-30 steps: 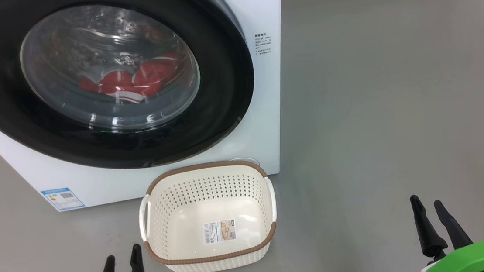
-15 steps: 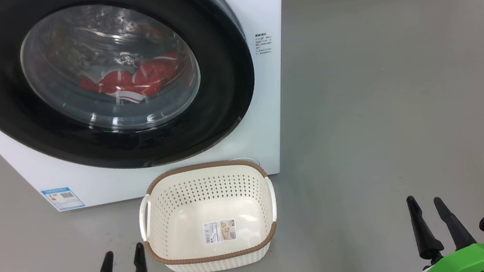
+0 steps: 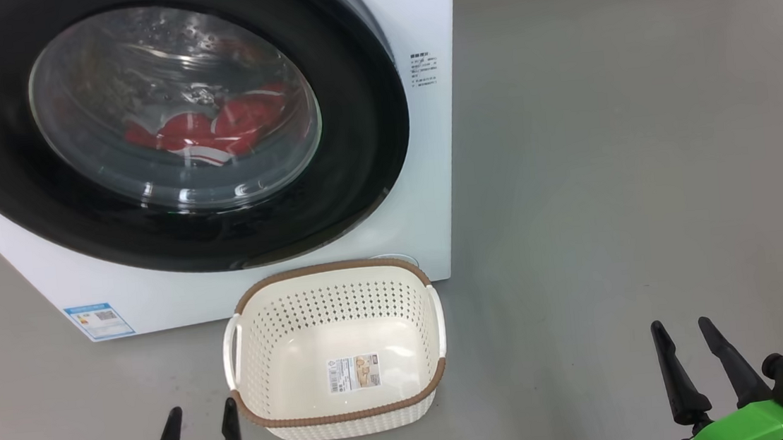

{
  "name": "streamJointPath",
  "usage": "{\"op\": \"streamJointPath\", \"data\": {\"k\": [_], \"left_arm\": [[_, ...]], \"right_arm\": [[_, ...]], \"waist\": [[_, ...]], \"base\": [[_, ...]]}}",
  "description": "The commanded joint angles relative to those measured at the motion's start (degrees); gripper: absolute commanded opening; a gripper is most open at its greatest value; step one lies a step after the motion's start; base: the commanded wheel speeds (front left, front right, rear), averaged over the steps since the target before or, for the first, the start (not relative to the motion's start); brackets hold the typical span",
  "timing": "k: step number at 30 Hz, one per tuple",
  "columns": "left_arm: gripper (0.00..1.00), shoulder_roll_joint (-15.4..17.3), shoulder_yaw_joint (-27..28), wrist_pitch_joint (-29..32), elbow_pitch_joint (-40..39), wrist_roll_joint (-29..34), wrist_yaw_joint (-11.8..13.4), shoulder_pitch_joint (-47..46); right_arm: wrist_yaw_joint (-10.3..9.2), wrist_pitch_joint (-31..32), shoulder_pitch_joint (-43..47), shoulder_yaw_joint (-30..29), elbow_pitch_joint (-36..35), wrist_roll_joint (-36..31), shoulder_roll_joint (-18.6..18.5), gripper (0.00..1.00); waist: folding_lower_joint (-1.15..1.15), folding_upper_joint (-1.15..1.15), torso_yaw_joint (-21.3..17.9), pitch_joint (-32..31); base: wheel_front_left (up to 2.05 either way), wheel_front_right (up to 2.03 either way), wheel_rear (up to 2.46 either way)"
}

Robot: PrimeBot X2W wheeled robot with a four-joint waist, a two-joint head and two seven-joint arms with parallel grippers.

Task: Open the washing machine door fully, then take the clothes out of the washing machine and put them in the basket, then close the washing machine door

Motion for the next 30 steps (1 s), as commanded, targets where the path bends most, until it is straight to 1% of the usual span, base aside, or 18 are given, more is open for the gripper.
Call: {"op": "streamJointPath", "data": {"k": [1,5,15,25,29,30], "left_arm": [[1.0,0.7,1.6,-0.9,-1.7,2.2,0.5,-0.3],[1.0,0.7,1.7,-1.8,-1.4,5.3,0.4,0.0],[1.0,0.8,2.1,-3.2,-1.2,10.1,0.0,0.6],[1.0,0.8,2.8,-3.2,-0.8,9.6,-0.5,0.6],[1.0,0.8,2.9,-3.2,-0.8,9.5,-0.6,0.5],[1.0,0.8,2.8,-3.2,-0.8,9.4,-0.6,0.5]], "right_arm": [[0.02,-1.0,-0.1,1.4,-1.3,-1.9,-1.0,1.0],[0.02,-1.9,0.2,1.4,-0.9,-4.5,-1.1,1.0],[0.02,-3.3,1.1,1.4,-0.5,-8.9,-1.2,1.0],[0.02,-3.3,1.2,1.0,-0.5,-8.7,-1.0,1.0],[0.02,-3.3,0.9,0.7,-1.2,-6.6,-0.7,1.0],[0.02,-3.3,0.8,0.8,-1.5,-6.2,-0.7,0.44]], "waist": [[0.0,0.0,-0.1,0.0],[0.0,0.0,-0.3,0.0],[0.0,0.0,-0.5,-0.1],[0.0,0.0,-0.8,-0.3],[0.0,0.0,-0.8,-0.2],[0.0,0.0,-0.8,-0.2]], "base": [[0.0,0.0,0.0],[0.0,0.0,0.0],[0.0,0.0,0.0],[0.0,0.0,0.0],[0.0,0.0,0.0],[0.0,0.0,0.0]]}}
